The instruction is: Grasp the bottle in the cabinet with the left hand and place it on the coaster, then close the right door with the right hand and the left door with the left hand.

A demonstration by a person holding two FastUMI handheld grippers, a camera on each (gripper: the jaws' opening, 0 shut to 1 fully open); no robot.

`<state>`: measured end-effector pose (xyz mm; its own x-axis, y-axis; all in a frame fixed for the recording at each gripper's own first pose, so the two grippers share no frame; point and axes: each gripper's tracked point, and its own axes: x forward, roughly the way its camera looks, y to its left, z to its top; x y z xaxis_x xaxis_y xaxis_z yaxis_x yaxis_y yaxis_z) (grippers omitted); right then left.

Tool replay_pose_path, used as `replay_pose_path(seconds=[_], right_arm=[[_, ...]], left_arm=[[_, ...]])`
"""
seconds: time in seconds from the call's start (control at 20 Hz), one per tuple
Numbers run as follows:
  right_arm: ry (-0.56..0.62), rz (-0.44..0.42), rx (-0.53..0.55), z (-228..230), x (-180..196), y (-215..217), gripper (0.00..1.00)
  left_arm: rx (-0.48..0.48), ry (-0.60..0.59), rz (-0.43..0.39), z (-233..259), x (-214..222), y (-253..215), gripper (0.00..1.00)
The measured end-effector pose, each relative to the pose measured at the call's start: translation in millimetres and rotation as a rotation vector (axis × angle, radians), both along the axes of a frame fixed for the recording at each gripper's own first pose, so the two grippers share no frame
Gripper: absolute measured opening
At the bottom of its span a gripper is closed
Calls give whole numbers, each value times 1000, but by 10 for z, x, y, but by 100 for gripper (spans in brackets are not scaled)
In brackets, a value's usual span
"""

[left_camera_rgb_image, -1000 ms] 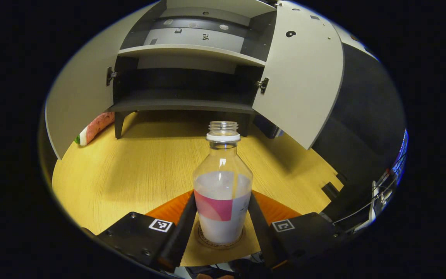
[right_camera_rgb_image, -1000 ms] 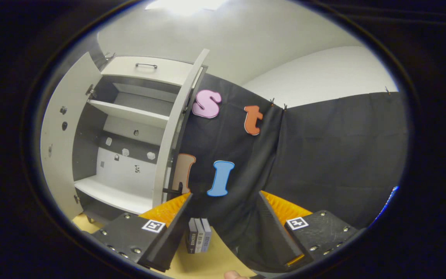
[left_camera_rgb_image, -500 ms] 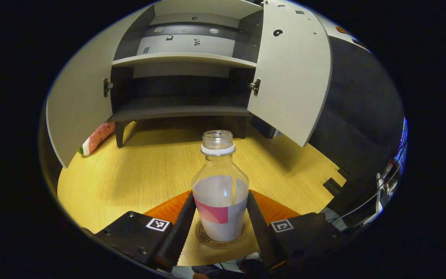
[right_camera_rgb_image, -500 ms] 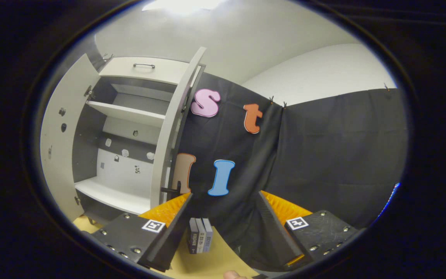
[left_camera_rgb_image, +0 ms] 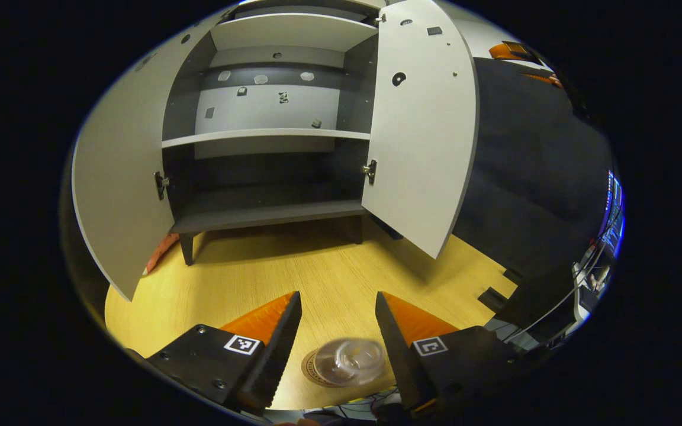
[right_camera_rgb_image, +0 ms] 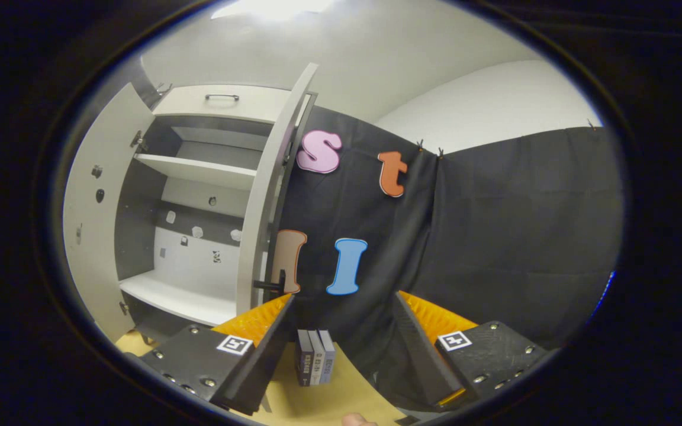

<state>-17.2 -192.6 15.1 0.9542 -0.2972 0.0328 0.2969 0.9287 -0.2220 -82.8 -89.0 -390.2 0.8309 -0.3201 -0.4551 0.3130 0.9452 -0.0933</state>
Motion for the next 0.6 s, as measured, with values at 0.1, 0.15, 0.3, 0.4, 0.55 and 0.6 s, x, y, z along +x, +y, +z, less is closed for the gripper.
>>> replay_pose_path(seconds=[0.1, 0.15, 0.3, 0.4, 0.55, 0.6], right_arm=[[0, 2, 6, -22, 2, 0, 98], [0, 2, 10, -28, 2, -4, 98], [-1, -2, 26, -57, -5, -26, 98], [-2, -6, 37, -75, -21, -50, 98], [1, -17, 46, -100, -54, -104, 98], [0, -19, 51, -96, -60, -110, 98]], left_arm=[[-6, -26, 1, 158, 35, -4, 79], [-11, -39, 1, 239, 64, -2, 79], [-26, -89, 23, 525, 189, 38, 79], [-43, -117, 42, 714, 269, 77, 79], [-56, -166, 82, 1047, 398, 174, 78], [-60, -187, 97, 1176, 437, 218, 79]])
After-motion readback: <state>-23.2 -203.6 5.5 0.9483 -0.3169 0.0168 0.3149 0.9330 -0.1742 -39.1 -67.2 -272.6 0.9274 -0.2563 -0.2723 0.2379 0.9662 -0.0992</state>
